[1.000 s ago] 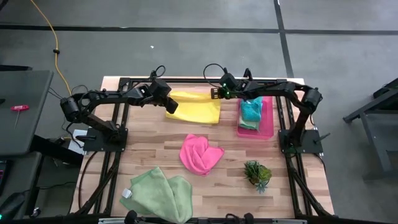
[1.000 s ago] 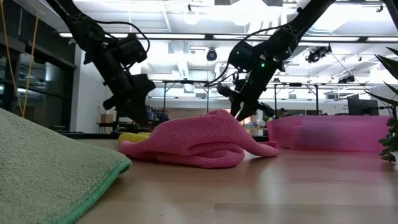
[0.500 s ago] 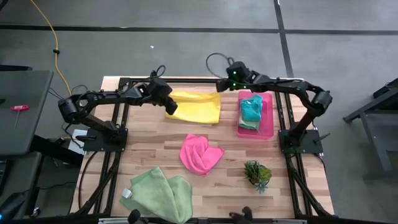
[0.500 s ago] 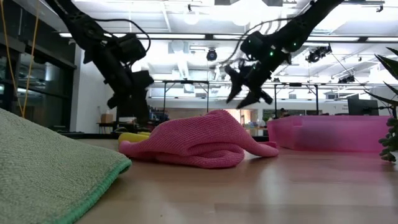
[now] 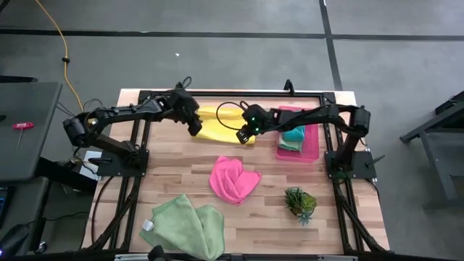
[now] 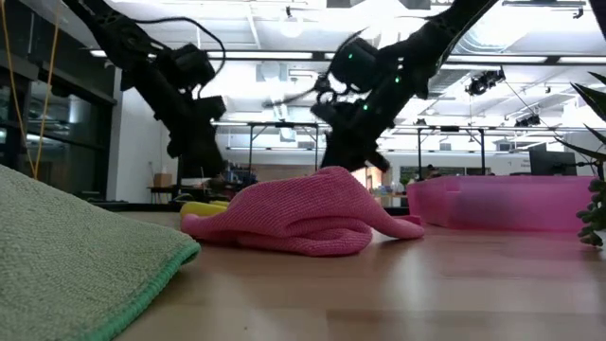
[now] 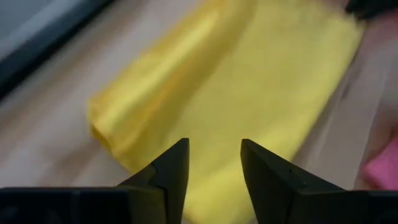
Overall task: Fold microfiber towels
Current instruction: Fold the yellow microfiber cloth
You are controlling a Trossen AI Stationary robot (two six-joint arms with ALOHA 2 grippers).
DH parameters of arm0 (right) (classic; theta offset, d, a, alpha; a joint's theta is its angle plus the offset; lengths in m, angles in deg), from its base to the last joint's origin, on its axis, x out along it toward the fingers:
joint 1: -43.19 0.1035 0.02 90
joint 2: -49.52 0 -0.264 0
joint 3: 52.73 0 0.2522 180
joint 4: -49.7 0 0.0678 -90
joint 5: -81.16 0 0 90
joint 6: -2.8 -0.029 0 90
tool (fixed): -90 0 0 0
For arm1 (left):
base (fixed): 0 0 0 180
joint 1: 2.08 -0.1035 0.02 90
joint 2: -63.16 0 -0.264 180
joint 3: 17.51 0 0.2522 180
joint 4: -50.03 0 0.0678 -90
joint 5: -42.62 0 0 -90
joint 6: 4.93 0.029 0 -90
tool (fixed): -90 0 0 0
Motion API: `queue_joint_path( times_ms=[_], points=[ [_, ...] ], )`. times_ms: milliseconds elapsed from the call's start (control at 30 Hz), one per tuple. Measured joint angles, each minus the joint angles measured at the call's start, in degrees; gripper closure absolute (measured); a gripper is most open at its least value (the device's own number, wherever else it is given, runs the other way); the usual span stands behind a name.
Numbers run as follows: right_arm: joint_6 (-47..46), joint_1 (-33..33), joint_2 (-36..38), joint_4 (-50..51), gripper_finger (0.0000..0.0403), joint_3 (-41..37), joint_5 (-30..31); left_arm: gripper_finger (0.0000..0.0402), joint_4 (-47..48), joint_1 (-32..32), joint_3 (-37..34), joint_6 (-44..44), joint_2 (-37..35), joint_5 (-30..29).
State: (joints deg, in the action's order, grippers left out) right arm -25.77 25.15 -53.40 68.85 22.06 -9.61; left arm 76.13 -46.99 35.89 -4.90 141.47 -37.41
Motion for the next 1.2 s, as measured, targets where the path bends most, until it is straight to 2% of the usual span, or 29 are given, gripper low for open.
queue_joint_path(
  times_ms=[67,167,267,400,633,867,1067,1200],
  points=[
    [-1.6,0.3,-1.3,-0.2,0.0391,0.0,1.4,0.0290,1.5,1.0,-0.2,0.6,1.4,-0.9],
    [-5.4,0.0,-3.1,0.2,0.0384,0.0,3.0,0.0339,0.9,2.9,-0.8,0.7,4.0,-2.2],
    [-7.5,-0.4,-4.1,0.4,0.0397,0.0,3.3,0.0390,0.4,4.5,-1.1,-1.5,6.4,-4.6],
    [-9.2,-0.4,-4.5,3.1,0.0398,0.0,4.8,0.0388,0.0,5.8,-1.1,-4.6,8.2,-8.4],
    [-9.5,0.0,-6.3,7.4,0.0402,0.1,4.9,0.0399,2.1,9.6,-1.1,-9.3,11.5,-8.8],
    [-9.0,3.1,-6.3,8.8,0.0402,0.1,3.5,0.0401,2.2,19.4,-3.4,-18.9,11.4,-8.8],
    [-11.4,7.1,-6.2,11.1,0.0403,0.2,1.7,0.0401,1.9,29.6,-4.4,-28.4,11.1,-11.5],
    [-13.4,9.7,-6.2,12.5,0.0403,0.2,1.6,0.0401,3.1,33.5,-4.7,-31.4,10.1,-12.9]
  ],
)
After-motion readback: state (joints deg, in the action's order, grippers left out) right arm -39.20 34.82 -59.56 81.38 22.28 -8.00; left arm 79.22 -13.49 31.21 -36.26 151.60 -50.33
